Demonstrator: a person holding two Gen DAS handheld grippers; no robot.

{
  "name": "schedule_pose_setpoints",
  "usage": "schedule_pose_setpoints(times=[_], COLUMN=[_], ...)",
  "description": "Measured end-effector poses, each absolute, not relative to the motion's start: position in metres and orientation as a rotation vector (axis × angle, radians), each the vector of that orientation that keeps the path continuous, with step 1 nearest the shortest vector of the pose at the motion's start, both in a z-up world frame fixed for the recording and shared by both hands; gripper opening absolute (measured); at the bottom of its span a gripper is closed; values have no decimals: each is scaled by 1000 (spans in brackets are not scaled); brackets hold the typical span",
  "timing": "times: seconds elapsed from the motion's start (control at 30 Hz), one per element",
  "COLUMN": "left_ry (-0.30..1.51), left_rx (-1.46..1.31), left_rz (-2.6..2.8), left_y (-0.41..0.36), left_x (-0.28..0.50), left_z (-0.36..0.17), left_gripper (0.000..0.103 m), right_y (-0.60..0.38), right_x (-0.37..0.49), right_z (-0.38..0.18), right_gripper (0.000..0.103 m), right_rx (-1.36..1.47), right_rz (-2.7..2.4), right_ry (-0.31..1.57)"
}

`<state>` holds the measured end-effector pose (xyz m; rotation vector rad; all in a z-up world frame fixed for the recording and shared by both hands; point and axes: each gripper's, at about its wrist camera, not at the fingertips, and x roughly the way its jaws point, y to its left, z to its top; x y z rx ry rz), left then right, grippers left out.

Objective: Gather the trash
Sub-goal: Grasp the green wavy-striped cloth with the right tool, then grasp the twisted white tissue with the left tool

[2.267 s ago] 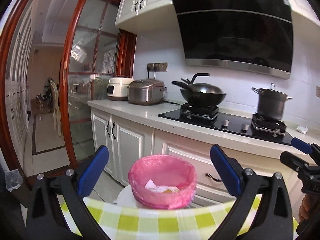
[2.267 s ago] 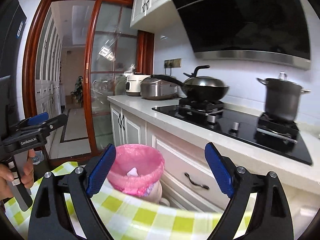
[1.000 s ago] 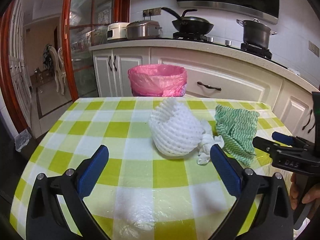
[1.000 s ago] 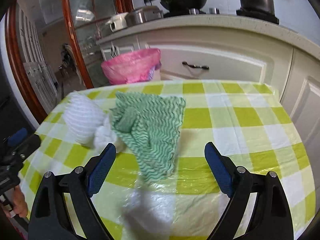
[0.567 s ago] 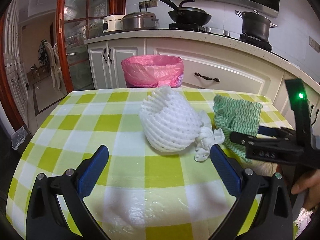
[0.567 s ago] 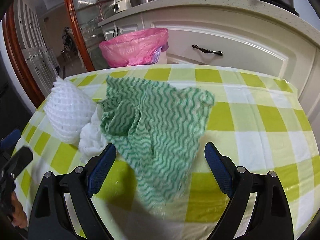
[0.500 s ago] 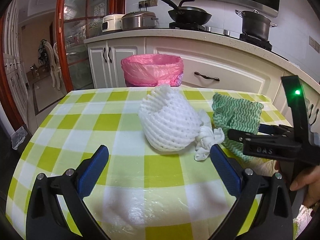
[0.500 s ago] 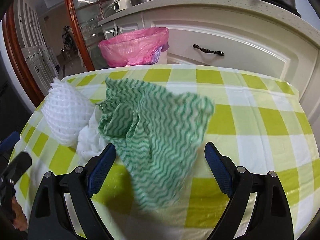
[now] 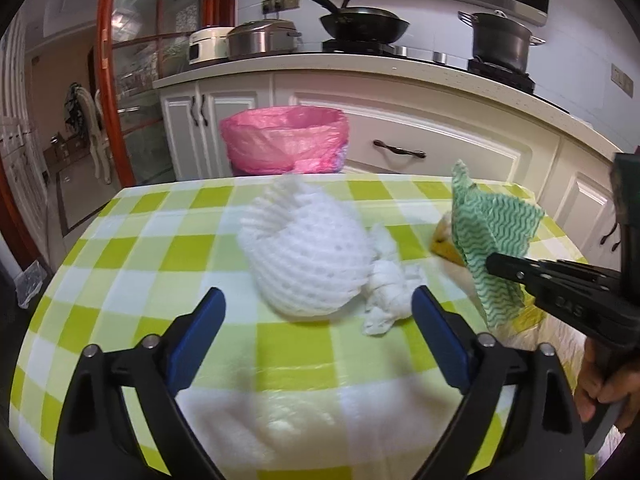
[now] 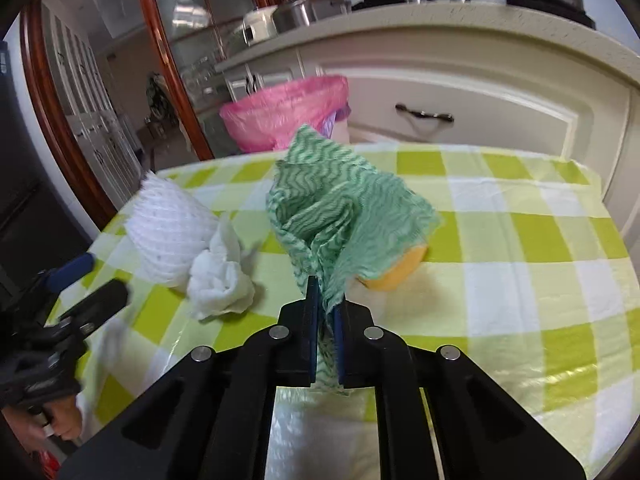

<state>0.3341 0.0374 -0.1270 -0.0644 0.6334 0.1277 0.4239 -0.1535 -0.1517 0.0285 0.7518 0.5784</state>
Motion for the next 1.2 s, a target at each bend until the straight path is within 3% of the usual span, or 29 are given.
schedule_pose_setpoints(times=[0.2,0.4,0.57,0.7,0.8,0.9,0.97,1.2], left_ry=[610,704,767,786,802,809,800,761], left_rx=[-20,-66,-41,-7,5,-11,-31,-49], left_rz=[74,15,31,55,65,63,57,-5], left_y=[12,-2,-11,-13,-14,-10,-7,-9], left_x=[349,378,399,410,415,417,413,395], left_z=[-120,-130,-145,-154,-161,-165,-163,-150], left_gripper=[83,80,68,65,59,39,35,38], right_y=[-177,-194,-202,-208,-209,-211,-210,-209], right_x=[412,408,410,409,407,406,404,404], right_z=[-142,-139,-136,-137,-137,-139,-138,-138], right_gripper=[9,9,9,9,9,9,9,9], right_rx=[66,110,129,143,144,149,149,158], right_rz=[575,567,559,552,550,546,544,547], right_ry=[726,720,712,712,712,714,714,712])
